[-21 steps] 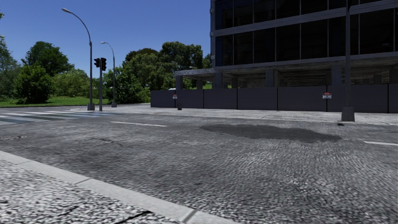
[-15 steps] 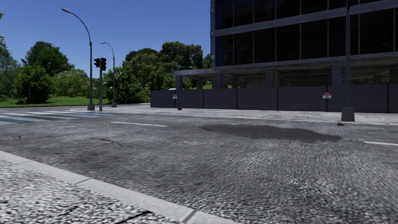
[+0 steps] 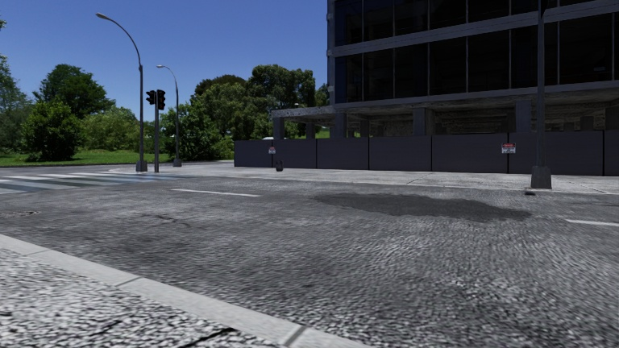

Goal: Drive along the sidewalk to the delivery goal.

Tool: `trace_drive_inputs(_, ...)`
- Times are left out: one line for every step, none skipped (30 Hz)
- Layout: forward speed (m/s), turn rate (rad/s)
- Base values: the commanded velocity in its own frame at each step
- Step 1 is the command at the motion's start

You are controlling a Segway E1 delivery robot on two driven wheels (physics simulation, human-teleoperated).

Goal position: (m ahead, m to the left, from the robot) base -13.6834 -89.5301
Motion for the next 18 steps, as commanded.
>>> trace_drive_inputs(0.0, 0.0)
trace_drive_inputs(0.0, 0.0)
trace_drive_inputs(0.0, 0.0)
trace_drive_inputs(0.0, 0.0)
trace_drive_inputs(0.0, 0.0)
trace_drive_inputs(0.0, 0.0)
trace_drive_inputs(0.0, 0.0)
trace_drive_inputs(0.0, 0.0)
trace_drive_inputs(0.0, 0.0)
trace_drive_inputs(0.09, -0.08)
trace_drive_inputs(0.3, -0.11)
trace_drive_inputs(0.3, -0.11)
trace_drive_inputs(0.45, -0.13)
trace_drive_inputs(0.5, -0.18)
trace_drive_inputs(0.52, -0.27)
trace_drive_inputs(0.52, -0.27)
trace_drive_inputs(0.53, -0.3)
trace_drive_inputs(0.53, -0.32)
